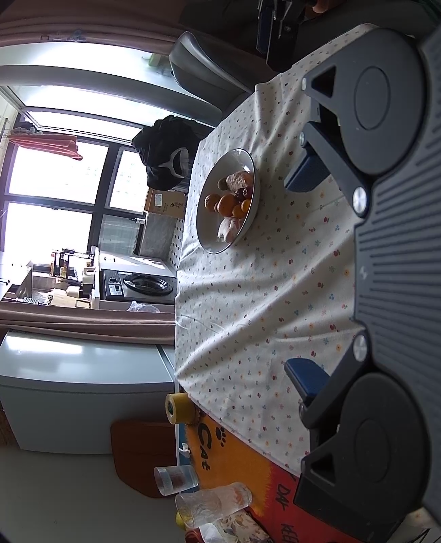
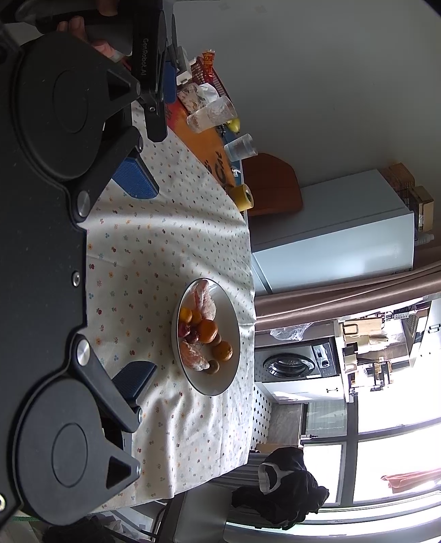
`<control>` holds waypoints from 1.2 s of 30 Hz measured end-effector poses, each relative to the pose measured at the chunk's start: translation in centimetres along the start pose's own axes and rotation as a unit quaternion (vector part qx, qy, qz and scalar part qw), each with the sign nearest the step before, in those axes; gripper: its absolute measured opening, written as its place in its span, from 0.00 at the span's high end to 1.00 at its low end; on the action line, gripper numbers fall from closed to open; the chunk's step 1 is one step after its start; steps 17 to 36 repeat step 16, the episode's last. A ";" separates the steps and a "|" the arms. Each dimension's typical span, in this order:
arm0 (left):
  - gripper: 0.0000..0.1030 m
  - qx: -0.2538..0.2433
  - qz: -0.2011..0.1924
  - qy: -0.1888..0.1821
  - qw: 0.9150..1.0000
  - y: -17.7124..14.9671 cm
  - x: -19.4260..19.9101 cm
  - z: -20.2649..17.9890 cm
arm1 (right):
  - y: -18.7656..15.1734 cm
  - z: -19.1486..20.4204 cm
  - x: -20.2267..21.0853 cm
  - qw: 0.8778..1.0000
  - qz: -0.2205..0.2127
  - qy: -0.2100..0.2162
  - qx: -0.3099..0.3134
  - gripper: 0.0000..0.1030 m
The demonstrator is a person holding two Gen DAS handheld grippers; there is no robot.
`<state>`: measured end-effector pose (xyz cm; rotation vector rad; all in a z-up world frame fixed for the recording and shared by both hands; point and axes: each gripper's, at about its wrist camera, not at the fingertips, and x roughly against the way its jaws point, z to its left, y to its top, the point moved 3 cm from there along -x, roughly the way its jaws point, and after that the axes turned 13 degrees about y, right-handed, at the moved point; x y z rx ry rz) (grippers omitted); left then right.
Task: Organize fruits
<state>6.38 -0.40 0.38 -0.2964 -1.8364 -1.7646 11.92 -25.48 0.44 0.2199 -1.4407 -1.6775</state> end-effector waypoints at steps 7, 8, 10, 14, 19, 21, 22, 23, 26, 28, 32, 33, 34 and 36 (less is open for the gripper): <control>0.00 -0.003 0.000 -0.001 1.000 -0.1 -0.1 -0.1 | 0.0 0.1 0.0 1.000 0.001 -0.001 0.000 0.00; 0.00 -0.004 0.000 -0.001 1.000 -0.1 -0.1 -0.1 | 0.0 0.1 0.0 1.000 0.001 -0.001 0.000 0.00; 0.00 -0.004 0.000 -0.001 1.000 -0.1 -0.1 -0.2 | 0.0 0.1 -0.1 1.000 0.001 -0.001 0.000 0.00; 0.00 -0.005 0.000 -0.002 1.000 -0.2 0.0 -0.2 | 0.0 0.1 -0.1 1.000 0.001 -0.001 0.000 0.00; 0.00 -0.005 0.000 -0.002 1.000 -0.2 0.0 -0.3 | 0.0 0.1 0.0 1.000 0.001 -0.001 -0.001 0.00; 0.00 -0.005 0.000 -0.002 1.000 -0.2 0.0 -0.3 | 0.0 0.1 0.0 1.000 0.001 -0.001 -0.001 0.00; 0.00 -0.005 0.000 -0.002 1.000 -0.2 0.0 -0.3 | 0.0 0.1 0.0 1.000 0.001 -0.001 -0.001 0.00; 0.00 -0.005 0.000 -0.002 1.000 -0.2 0.0 -0.3 | 0.0 0.1 0.0 1.000 0.001 -0.001 -0.001 0.00; 0.00 -0.005 0.000 -0.002 1.000 -0.2 0.0 -0.3 | 0.0 0.1 0.0 1.000 0.001 -0.001 -0.001 0.00; 0.00 -0.005 0.000 -0.002 1.000 -0.2 0.0 -0.3 | 0.0 0.1 0.0 1.000 0.001 -0.001 -0.001 0.00; 0.00 -0.005 0.000 -0.002 1.000 -0.2 0.0 -0.3 | 0.0 0.1 0.0 1.000 0.001 -0.001 -0.001 0.00; 0.00 -0.005 0.000 -0.002 1.000 -0.2 0.0 -0.3 | 0.0 0.1 0.0 1.000 0.001 -0.001 -0.001 0.00; 0.00 -0.005 0.000 -0.002 1.000 -0.2 0.0 -0.3 | 0.0 0.1 0.0 1.000 0.001 -0.001 -0.001 0.00; 0.00 -0.005 0.000 -0.002 1.000 -0.2 0.0 -0.3 | 0.0 0.1 0.0 1.000 0.001 -0.001 -0.001 0.00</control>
